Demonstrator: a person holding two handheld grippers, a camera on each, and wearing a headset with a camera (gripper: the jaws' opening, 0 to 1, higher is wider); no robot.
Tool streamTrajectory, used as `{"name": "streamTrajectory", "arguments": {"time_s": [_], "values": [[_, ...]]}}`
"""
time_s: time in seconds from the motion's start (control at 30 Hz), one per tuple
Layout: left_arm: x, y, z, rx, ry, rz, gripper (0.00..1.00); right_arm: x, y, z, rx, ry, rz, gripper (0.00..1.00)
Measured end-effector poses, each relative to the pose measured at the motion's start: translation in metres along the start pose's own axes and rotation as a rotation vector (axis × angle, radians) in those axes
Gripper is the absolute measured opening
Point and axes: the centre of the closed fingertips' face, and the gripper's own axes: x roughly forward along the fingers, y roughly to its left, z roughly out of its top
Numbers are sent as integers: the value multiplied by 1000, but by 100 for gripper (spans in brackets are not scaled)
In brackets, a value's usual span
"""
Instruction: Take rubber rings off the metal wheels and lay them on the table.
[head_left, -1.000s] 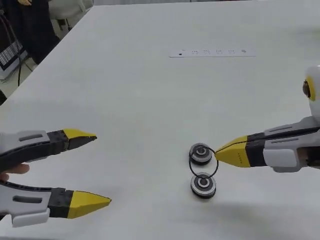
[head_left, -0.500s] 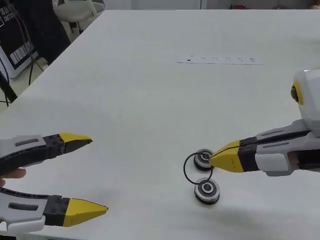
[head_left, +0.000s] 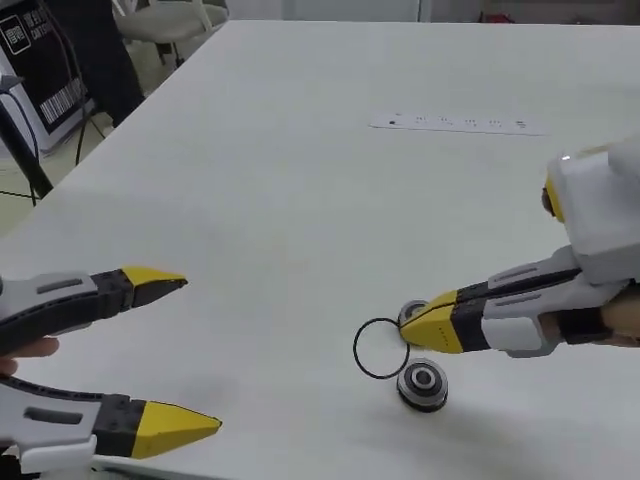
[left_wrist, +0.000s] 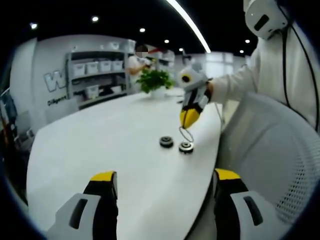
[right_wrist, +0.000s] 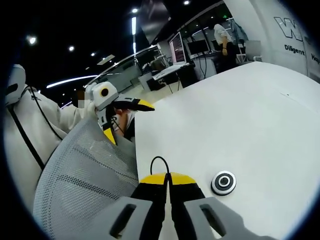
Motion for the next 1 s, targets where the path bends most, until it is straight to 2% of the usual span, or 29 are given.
{"name": "streamTrajectory", "arguments": {"time_s": [0.3, 0.6, 1.0], "values": [[-6, 2, 1, -2, -3, 18, 79, 19, -3, -7, -16, 50, 7, 0], [-8, 2, 0, -8, -5, 26, 79, 35, -9, -15, -38, 91, -8, 0], [-11, 3, 0, -10, -11, 36, 78, 57, -17, -33, -35, 142, -18, 0]]}}
